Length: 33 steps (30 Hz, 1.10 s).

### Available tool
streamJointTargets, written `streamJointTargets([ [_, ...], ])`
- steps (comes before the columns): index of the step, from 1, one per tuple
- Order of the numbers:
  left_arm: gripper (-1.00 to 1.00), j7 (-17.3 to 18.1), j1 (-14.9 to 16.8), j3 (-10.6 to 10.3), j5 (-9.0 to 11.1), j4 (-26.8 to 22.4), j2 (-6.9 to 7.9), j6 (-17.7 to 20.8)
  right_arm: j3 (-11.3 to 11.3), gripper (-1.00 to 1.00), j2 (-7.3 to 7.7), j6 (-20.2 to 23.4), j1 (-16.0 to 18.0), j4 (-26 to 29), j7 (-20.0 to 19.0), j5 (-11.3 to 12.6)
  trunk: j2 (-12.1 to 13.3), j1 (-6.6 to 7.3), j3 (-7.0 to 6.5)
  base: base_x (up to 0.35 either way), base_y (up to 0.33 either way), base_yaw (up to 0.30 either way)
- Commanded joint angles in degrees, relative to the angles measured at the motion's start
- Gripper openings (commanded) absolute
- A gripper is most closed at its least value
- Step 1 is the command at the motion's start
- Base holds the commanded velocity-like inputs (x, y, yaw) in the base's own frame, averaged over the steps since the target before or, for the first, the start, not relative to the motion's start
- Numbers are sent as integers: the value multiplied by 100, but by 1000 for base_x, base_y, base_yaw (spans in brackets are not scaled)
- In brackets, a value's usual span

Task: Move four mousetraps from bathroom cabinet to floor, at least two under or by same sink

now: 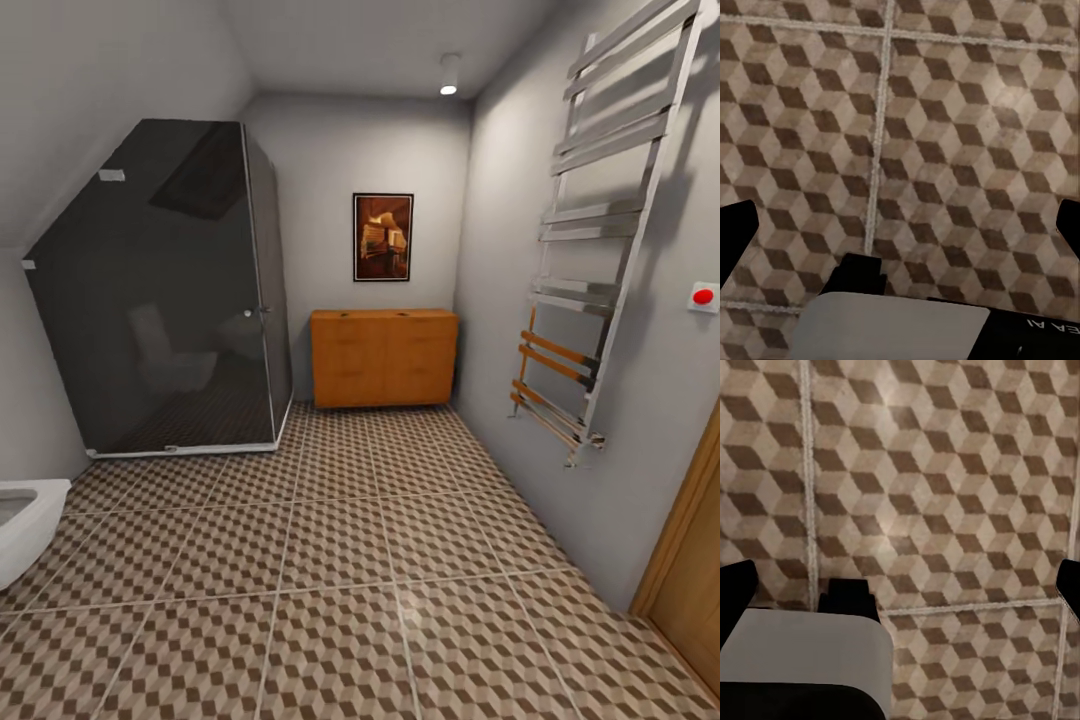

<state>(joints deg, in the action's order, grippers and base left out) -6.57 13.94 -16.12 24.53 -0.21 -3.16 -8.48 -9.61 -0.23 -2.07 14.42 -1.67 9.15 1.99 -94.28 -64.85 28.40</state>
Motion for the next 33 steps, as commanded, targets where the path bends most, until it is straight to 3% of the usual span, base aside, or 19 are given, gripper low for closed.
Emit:
streamJointTargets([
  [1,100,-20,4,-49,40,3,-2,-16,-41,100,-2,-22,8,-18,16,20,-3,-3,6,321,0,2],
  [33,100,-20,4,-52,34,3,0,-2,-41,100,-18,-13,8,-22,8,20,-3,-3,6,323,0,0],
])
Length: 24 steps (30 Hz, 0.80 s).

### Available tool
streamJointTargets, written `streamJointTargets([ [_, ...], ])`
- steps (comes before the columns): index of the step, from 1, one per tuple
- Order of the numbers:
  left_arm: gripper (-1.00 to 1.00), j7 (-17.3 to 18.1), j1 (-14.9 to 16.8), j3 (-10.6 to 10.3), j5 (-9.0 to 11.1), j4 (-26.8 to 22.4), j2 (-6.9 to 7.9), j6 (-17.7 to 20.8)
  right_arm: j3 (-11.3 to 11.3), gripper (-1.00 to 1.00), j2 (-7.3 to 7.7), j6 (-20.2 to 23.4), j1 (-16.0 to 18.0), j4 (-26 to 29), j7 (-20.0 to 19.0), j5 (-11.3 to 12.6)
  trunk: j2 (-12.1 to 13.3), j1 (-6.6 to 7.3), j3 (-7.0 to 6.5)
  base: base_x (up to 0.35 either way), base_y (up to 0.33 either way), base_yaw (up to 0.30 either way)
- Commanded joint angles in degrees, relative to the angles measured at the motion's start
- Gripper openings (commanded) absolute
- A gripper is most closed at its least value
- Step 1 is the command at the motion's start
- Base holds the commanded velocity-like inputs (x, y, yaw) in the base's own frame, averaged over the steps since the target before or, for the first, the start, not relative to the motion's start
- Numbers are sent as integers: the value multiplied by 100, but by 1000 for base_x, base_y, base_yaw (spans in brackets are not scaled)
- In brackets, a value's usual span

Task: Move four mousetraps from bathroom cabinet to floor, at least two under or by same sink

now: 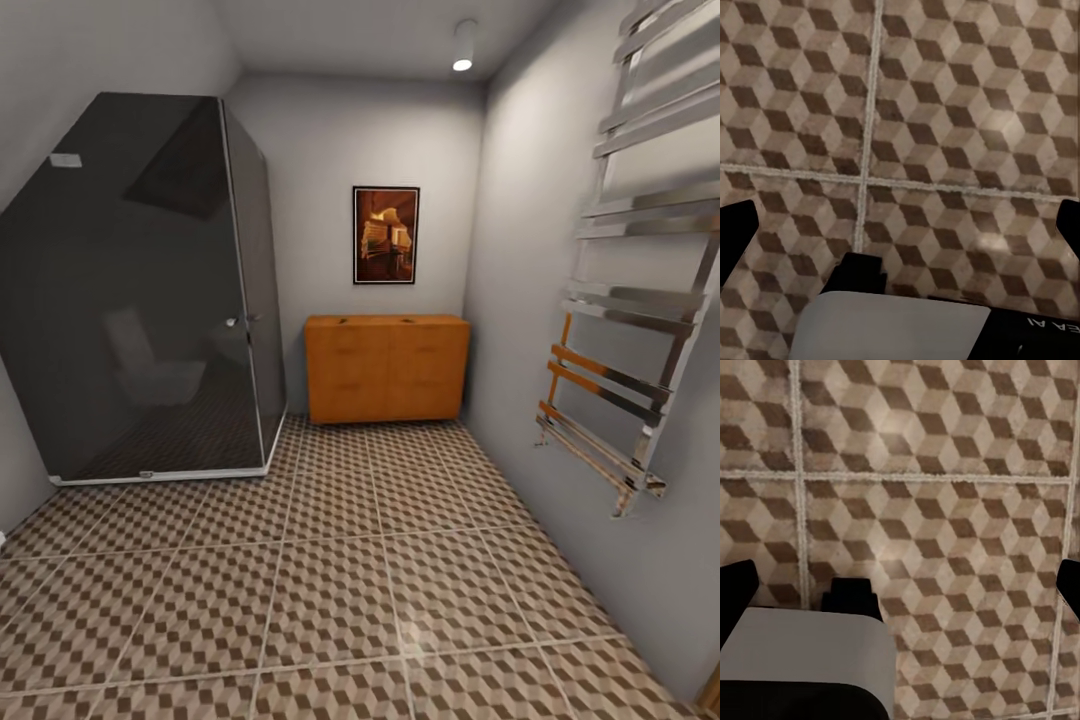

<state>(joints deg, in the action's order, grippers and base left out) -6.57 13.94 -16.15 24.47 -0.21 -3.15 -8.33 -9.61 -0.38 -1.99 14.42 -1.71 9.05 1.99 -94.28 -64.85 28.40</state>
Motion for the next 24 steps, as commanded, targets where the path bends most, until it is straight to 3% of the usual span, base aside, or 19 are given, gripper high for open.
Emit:
streamJointTargets([
  [1,100,-20,3,-50,40,3,-2,-15,-41,100,-4,-21,8,-17,18,20,-3,-3,6,324,0,0],
  [24,100,-11,3,-49,36,3,-10,-2,-41,100,-14,-25,8,-19,18,20,-3,-3,6,324,0,0],
])
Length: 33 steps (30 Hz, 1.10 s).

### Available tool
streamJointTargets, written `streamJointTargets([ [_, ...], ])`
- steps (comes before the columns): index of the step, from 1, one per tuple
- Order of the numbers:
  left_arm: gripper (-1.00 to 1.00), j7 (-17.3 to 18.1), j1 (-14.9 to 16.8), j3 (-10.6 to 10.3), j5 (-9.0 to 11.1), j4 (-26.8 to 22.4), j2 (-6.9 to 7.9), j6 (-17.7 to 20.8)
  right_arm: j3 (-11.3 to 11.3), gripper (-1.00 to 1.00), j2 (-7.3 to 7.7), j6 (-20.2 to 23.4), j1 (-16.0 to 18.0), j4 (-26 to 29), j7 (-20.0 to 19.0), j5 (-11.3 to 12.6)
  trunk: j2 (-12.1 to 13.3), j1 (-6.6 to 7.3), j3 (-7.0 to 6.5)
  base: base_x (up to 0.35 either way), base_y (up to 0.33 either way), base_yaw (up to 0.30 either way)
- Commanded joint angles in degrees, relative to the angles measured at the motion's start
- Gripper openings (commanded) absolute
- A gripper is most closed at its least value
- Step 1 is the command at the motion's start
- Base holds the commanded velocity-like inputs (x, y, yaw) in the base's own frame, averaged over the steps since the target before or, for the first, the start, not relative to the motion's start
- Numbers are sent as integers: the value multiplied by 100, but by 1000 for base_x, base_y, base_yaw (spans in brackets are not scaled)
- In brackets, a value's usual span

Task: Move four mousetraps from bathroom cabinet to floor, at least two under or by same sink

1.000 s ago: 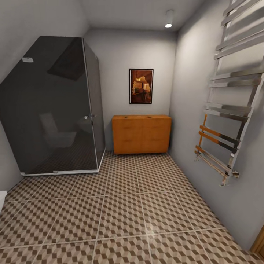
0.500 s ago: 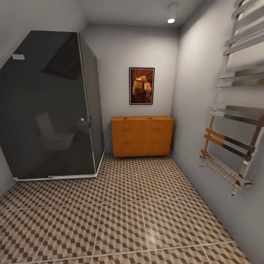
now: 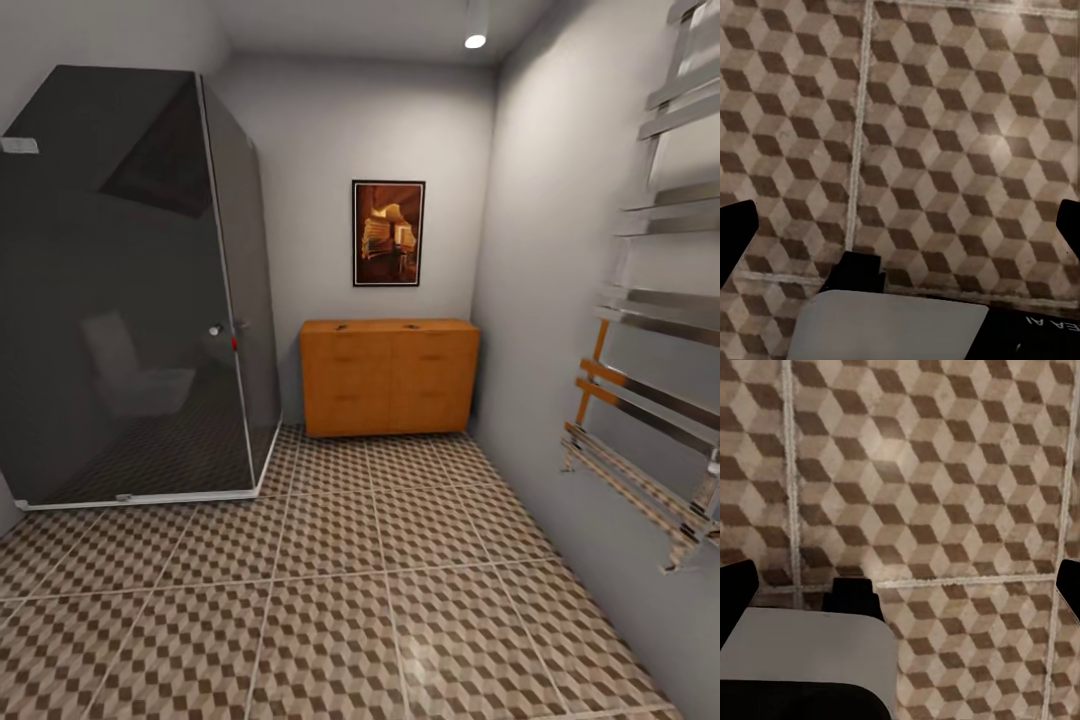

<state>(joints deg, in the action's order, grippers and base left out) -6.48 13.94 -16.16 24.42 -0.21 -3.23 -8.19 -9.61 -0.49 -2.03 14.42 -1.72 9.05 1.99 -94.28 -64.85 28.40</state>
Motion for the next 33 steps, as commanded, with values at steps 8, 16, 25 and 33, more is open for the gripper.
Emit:
streamJointTargets([
  [8,100,-20,3,-47,43,3,-2,-16,-41,100,-3,-25,8,-17,18,21,-3,-3,6,324,0,0],
  [16,100,-20,3,-48,42,3,-2,-12,-41,100,-11,-25,8,-18,18,21,-3,-3,6,324,0,0],
  [25,100,-20,3,-49,43,4,-2,-7,-41,100,-12,-26,8,-21,18,21,-3,-3,6,324,0,0],
  [33,100,-20,3,-48,45,3,-2,-7,-41,100,-12,-26,8,-17,18,21,-3,-3,6,324,0,0],
])
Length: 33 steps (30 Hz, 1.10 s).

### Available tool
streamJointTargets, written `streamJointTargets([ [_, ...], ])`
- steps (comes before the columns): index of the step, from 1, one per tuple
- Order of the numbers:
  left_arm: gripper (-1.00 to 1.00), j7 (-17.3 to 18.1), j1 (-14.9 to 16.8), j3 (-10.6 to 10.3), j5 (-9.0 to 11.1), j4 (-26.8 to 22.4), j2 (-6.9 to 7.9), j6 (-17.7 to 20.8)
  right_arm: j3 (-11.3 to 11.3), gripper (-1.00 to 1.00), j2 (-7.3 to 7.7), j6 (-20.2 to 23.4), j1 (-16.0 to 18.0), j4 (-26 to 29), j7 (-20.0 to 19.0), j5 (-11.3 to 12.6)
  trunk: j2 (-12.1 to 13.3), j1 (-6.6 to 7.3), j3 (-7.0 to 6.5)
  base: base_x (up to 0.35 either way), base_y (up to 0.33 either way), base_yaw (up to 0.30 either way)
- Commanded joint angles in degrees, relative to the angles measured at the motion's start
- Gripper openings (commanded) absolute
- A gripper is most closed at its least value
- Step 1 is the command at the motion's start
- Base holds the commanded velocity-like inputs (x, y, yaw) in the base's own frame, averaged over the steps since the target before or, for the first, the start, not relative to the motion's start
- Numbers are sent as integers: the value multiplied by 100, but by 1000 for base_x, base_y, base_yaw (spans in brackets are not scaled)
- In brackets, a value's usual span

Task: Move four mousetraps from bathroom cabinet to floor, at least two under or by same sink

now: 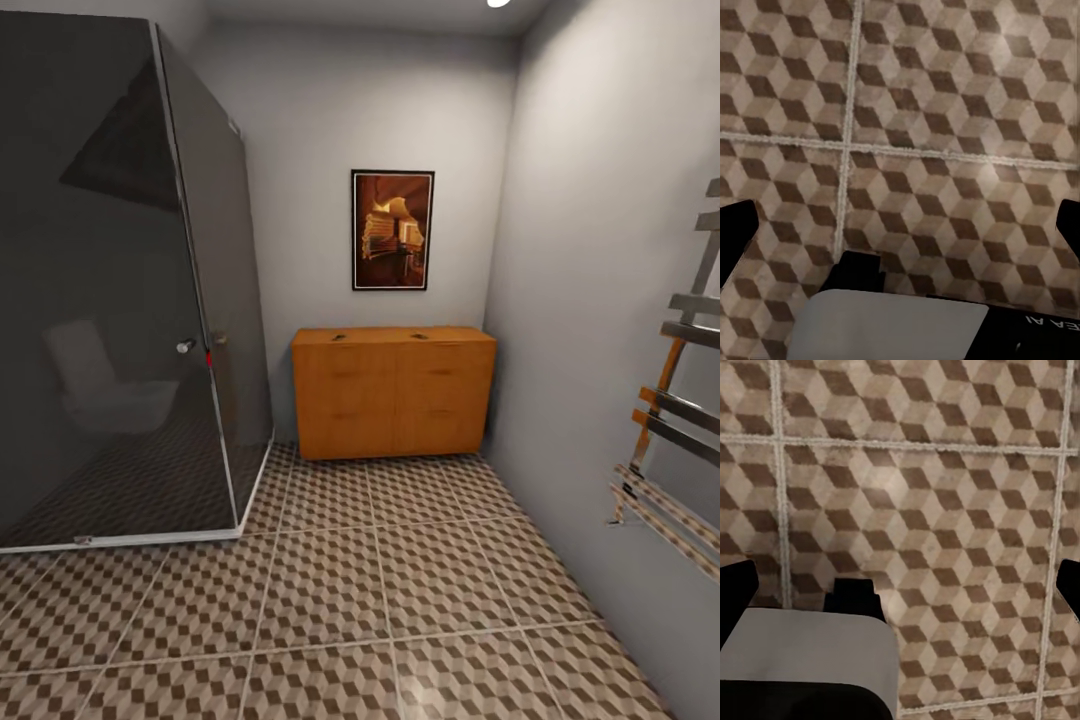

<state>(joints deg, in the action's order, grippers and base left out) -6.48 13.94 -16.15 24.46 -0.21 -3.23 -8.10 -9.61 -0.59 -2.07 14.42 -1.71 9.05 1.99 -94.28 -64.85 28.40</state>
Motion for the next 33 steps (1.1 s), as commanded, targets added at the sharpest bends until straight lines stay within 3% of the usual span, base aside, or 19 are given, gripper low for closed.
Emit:
streamJointTargets([
  [1,100,-20,3,-48,41,3,-2,-16,-41,100,-3,-22,8,-19,18,20,-3,-3,6,324,0,0],
  [33,100,-20,3,-49,40,3,-2,-16,-41,100,4,-22,8,-19,18,20,-3,-3,6,324,0,0],
])
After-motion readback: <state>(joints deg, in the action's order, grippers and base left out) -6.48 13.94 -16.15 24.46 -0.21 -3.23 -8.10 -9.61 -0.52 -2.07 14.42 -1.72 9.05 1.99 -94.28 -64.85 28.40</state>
